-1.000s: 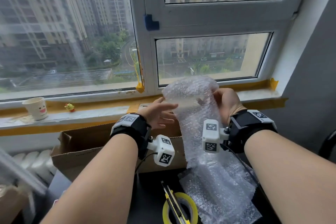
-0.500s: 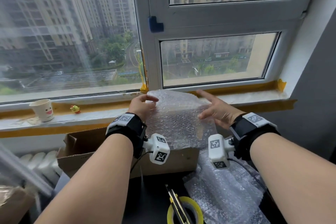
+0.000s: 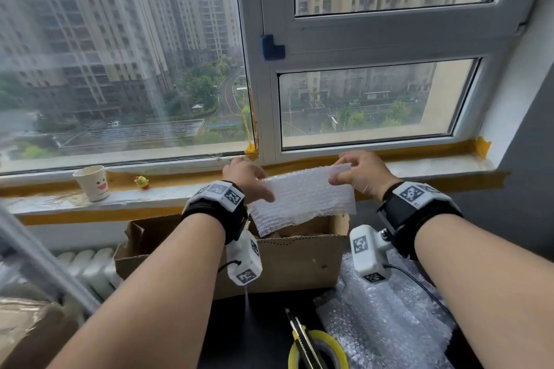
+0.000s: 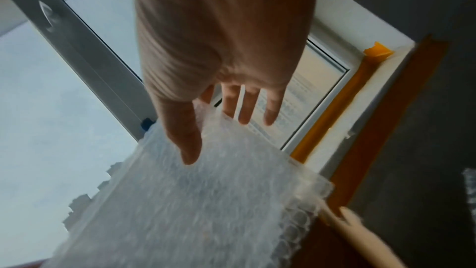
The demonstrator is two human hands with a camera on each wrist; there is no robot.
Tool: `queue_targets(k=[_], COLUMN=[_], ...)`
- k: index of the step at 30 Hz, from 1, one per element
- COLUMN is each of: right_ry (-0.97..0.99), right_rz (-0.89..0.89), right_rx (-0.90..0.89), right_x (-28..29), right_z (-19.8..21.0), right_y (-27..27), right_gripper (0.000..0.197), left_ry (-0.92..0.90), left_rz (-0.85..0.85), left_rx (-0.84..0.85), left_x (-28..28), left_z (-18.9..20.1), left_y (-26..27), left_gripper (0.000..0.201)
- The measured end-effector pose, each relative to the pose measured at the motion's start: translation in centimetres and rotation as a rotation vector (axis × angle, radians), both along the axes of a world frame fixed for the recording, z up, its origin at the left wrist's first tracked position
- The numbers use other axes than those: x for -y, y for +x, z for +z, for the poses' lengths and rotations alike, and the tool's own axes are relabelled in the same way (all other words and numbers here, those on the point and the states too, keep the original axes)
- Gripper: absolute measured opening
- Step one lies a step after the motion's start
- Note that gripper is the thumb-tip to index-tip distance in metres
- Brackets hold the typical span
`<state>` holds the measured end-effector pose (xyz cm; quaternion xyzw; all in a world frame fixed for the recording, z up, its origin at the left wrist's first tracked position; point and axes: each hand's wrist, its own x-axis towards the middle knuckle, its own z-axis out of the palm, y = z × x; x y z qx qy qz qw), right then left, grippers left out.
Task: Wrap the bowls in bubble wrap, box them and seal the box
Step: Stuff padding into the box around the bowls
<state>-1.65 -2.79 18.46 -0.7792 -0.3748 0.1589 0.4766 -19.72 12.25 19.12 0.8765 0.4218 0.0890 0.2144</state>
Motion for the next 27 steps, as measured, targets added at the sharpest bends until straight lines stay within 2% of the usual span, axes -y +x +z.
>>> queue_targets(k=[2, 5, 6, 9, 10, 11, 14, 16, 18, 21, 24, 27], right_ry=[0.036, 0.134, 0.172, 0.251, 0.232, 0.189, 0.063, 0.076, 0.115, 0.118, 0.12, 0.184], right_rz=[0.065, 0.123, 0.109, 0.069, 0.078, 0.106, 0.202, 0.175, 0.155, 0.166, 0.192, 0.188], right_rx=[-0.088, -0.169, -0.186, -0.27, -0.332, -0.407, -0.585, -0.587, -0.626, -0.726, -0.816, -0.883], right_x=[-0.6, -1.5, -1.7, -1.9, -1.8, -1.7, -1.2, -1.5, -1.6, -1.1, -0.5, -0.5], right_z=[0.8, 1.7, 1.9, 1.8, 1.6, 1.3, 0.5, -0.2, -0.5, -1.0, -1.7, -2.2], right_y=[-0.6, -1.3, -1.4, -1.3, -1.2, -1.1, -1.7, -1.8, -1.8, -1.0, -1.0, -1.3], right_gripper=[0.023, 0.02, 0.025, 0.063, 0.068, 0.064, 0.015, 0.01, 0.02, 0.033, 0.037, 0.034], left_ry=[0.004, -0.063, -0.114, -0.485, -0.601, -0.689, -0.829, -0.864, -0.853, -0.904, -1.01, -0.989], left_rz=[-0.121, -0.221, -0.217, -0.133, -0.114, -0.103, -0.094, -0.08, -0.083, -0.099, -0.115, -0.095], left_rx=[-0.013, 0.141, 0.215, 0.531, 0.637, 0.728, 0.88, 0.867, 0.75, 0.611, 0.707, 0.71], left_x=[0.7, 1.8, 2.0, 1.5, 1.3, 1.1, 1.0, 1.0, 1.0, 0.8, 0.8, 0.8], left_z=[0.7, 1.1, 1.2, 1.0, 0.9, 0.8, 0.7, 0.5, 0.0, -1.0, -1.2, -1.1], left_y=[0.4, 1.5, 1.6, 1.5, 1.3, 1.1, 1.2, 1.4, 1.3, 0.6, 0.0, -0.1], left_gripper=[0.059, 0.018, 0.012, 0.015, 0.018, 0.018, 0.02, 0.016, 0.011, 0.022, 0.028, 0.031])
